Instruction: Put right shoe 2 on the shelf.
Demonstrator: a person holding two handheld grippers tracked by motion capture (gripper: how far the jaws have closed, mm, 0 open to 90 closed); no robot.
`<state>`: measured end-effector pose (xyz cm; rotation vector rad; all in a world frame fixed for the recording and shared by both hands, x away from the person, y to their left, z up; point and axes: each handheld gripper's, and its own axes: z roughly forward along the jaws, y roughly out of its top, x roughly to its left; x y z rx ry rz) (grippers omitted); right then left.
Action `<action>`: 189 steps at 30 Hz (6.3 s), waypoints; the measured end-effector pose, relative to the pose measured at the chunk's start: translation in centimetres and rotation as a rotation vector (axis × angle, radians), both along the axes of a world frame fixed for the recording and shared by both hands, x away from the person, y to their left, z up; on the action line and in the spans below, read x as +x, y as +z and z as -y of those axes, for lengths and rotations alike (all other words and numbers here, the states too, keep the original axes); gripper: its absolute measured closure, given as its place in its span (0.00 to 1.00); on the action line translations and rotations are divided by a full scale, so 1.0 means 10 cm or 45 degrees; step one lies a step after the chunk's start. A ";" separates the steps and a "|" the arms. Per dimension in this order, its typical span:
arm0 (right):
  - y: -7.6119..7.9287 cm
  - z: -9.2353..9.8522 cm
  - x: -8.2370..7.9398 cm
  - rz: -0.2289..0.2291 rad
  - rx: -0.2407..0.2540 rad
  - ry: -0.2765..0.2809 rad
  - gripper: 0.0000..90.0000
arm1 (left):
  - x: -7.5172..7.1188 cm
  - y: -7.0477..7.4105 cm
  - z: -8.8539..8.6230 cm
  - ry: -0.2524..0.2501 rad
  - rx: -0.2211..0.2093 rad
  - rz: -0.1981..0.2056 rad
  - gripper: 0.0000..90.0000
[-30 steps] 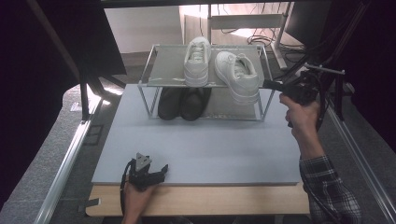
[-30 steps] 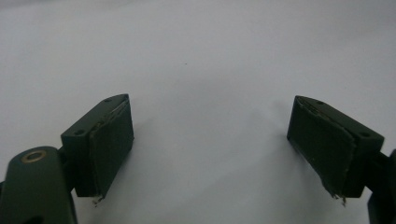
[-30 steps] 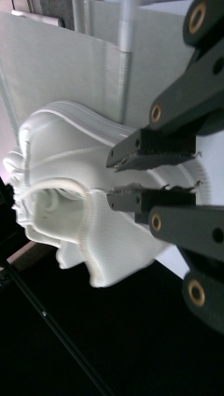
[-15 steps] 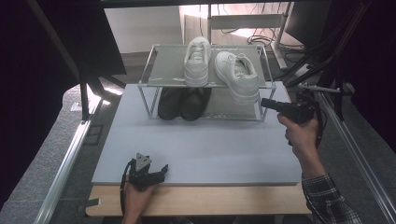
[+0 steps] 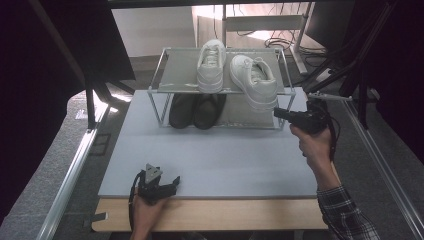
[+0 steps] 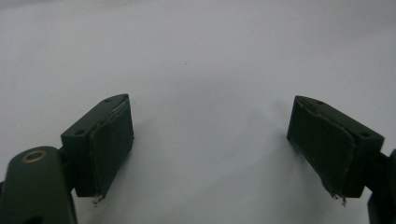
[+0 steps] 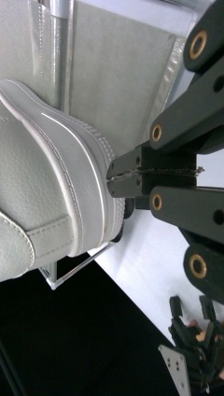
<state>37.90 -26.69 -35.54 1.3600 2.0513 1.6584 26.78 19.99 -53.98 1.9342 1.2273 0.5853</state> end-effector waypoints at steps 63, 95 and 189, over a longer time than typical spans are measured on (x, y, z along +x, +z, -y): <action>-0.11 -0.57 0.42 -0.014 0.085 -0.042 1.00 | 0.00 0.00 0.00 0.002 -0.003 -0.003 0.16; -0.18 -0.95 0.81 -0.021 0.084 -0.127 1.00 | 0.00 0.00 0.00 0.001 -0.003 -0.003 0.16; -0.25 -0.50 -0.12 0.153 -0.427 0.132 0.29 | -0.01 0.00 0.01 0.006 -0.006 -0.001 0.16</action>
